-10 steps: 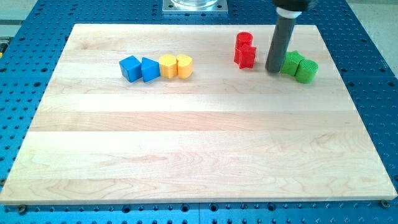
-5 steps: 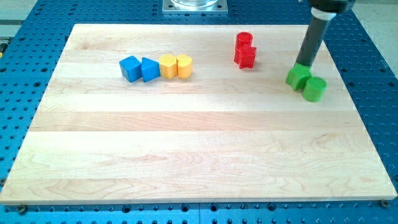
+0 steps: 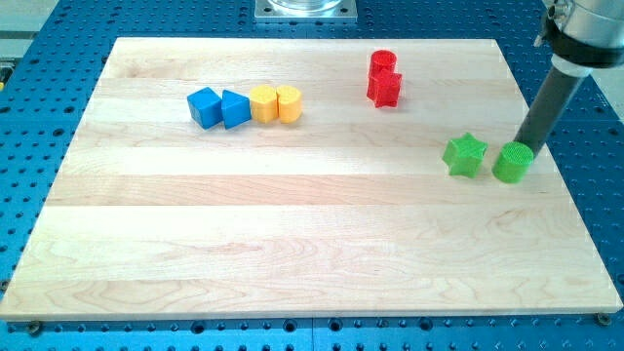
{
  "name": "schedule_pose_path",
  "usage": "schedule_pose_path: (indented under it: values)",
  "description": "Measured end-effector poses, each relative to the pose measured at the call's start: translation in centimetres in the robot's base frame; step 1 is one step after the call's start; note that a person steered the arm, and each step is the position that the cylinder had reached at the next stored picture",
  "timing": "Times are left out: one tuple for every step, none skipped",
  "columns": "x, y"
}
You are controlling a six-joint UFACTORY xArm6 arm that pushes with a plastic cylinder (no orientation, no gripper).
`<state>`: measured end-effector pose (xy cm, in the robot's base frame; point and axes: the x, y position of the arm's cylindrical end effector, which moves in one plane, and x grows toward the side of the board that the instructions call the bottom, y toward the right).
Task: Place the green blocks diagonal to each other
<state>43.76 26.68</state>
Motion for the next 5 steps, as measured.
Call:
schedule_pose_path:
  values:
    - [2.8,-1.4]
    - [3.2,-3.4]
    - [4.4,-4.5]
    - [5.6,-4.5]
    - [4.7,-7.2]
